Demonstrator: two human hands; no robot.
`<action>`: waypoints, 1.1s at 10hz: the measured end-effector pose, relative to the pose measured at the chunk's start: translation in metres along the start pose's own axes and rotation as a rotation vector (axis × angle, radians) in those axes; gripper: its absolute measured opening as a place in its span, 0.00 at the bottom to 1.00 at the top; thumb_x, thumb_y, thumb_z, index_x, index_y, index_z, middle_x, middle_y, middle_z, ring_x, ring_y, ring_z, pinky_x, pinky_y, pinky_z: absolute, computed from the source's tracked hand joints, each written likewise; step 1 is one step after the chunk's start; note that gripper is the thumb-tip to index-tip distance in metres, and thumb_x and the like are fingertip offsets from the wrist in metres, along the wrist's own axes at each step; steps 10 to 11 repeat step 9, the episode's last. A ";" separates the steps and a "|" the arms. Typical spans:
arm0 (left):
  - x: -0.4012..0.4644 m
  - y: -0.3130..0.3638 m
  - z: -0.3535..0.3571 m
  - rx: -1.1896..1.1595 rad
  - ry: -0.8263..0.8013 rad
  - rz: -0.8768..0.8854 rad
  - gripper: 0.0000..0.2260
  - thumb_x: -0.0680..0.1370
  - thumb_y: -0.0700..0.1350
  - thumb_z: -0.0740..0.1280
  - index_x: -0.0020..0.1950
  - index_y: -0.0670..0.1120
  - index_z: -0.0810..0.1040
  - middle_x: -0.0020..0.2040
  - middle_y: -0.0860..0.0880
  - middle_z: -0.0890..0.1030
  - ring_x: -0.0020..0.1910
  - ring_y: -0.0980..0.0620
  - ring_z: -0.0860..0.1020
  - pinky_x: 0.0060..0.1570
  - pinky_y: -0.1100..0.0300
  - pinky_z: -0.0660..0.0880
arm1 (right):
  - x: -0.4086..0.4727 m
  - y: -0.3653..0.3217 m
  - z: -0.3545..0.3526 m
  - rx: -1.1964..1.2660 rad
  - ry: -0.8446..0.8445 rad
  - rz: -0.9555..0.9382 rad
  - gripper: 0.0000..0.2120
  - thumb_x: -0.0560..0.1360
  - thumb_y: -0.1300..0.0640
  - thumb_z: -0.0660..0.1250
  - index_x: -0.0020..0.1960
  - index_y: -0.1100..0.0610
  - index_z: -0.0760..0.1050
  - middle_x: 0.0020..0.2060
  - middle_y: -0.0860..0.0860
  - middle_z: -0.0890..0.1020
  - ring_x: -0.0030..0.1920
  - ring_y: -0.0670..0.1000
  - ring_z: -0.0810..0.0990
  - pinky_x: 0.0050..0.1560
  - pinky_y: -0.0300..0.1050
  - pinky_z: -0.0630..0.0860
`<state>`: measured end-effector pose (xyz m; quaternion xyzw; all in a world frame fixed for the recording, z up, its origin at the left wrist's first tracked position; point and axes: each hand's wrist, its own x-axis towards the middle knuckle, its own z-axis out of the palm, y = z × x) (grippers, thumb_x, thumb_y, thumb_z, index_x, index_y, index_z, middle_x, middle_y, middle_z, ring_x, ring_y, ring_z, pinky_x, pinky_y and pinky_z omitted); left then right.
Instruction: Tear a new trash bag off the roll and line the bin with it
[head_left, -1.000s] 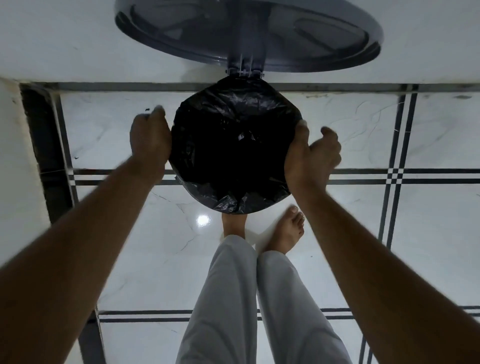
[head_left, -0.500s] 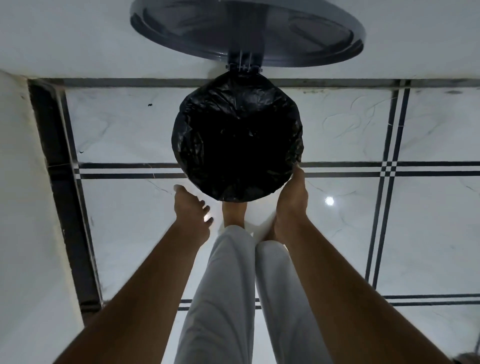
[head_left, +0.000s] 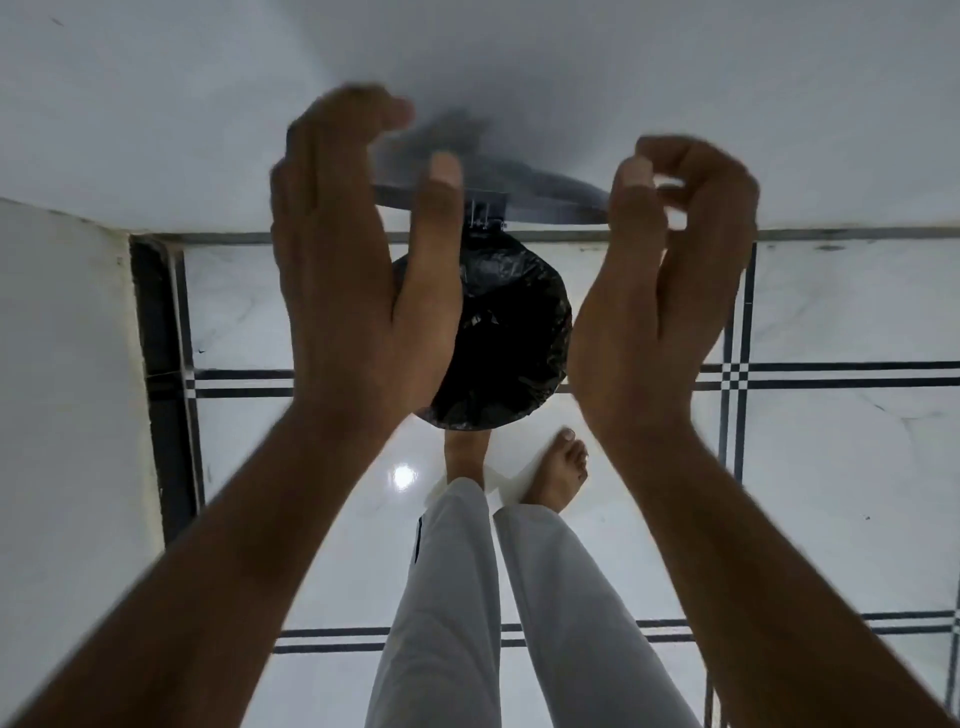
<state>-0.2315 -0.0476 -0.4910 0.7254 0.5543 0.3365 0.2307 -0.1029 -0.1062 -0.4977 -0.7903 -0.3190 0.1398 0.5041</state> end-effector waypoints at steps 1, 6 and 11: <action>0.018 -0.008 0.004 0.128 -0.198 -0.062 0.20 0.88 0.58 0.57 0.70 0.48 0.79 0.60 0.52 0.86 0.63 0.49 0.83 0.71 0.48 0.71 | 0.017 0.007 0.002 -0.029 -0.079 0.138 0.15 0.88 0.48 0.61 0.63 0.57 0.80 0.46 0.49 0.88 0.44 0.41 0.83 0.47 0.36 0.76; -0.125 -0.189 0.111 0.459 -0.616 -0.262 0.52 0.72 0.74 0.71 0.86 0.48 0.58 0.85 0.38 0.63 0.82 0.32 0.65 0.78 0.36 0.69 | -0.085 0.224 0.051 -0.552 -0.636 0.210 0.49 0.77 0.27 0.65 0.89 0.51 0.58 0.87 0.59 0.63 0.83 0.66 0.69 0.78 0.64 0.76; -0.123 -0.169 0.112 0.443 -0.601 -0.305 0.47 0.73 0.72 0.69 0.85 0.48 0.63 0.84 0.40 0.67 0.80 0.34 0.69 0.73 0.31 0.72 | -0.072 0.228 0.037 -0.644 -0.509 0.134 0.37 0.79 0.33 0.72 0.79 0.55 0.73 0.74 0.59 0.80 0.70 0.63 0.80 0.69 0.60 0.81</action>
